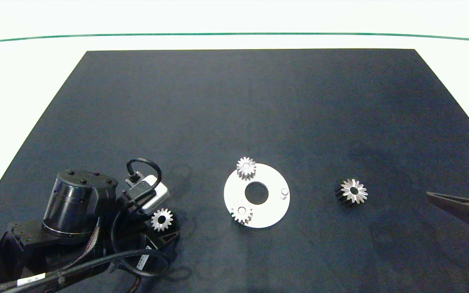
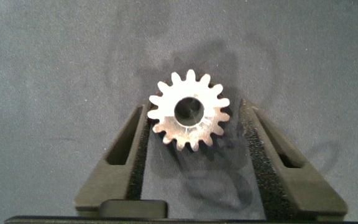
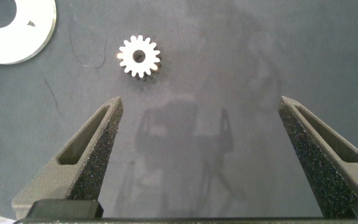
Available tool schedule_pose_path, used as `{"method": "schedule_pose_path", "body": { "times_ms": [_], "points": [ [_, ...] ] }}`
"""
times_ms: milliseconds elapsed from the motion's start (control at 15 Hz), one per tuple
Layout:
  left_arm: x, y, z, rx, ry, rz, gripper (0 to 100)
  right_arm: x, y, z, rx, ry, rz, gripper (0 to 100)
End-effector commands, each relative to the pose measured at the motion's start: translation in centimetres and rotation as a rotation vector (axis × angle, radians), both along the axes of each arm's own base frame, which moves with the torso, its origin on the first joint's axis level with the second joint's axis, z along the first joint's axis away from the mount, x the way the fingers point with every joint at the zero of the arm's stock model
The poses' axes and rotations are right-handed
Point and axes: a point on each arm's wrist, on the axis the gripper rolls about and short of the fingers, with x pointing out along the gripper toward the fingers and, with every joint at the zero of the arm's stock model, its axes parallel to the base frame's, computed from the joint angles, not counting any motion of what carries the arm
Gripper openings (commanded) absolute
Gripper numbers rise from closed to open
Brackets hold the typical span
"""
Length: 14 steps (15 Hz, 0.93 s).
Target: Remove an incorrectly installed larger gear and replace it with the correct smaller gear
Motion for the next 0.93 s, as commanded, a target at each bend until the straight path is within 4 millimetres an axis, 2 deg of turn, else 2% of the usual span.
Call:
{"method": "schedule_pose_path", "body": {
  "times_ms": [67, 933],
  "points": [
    [0.2, -0.01, 0.14, 0.0, -0.008, 0.014, 48, 0.01, 0.01, -0.07, -0.003, 0.004, 0.0, 100],
    [0.15, 0.02, 0.12, -0.001, -0.006, 0.02, 22, -0.29, -0.08, -0.21, -0.001, 0.003, 0.003, 100]
  ]
}}
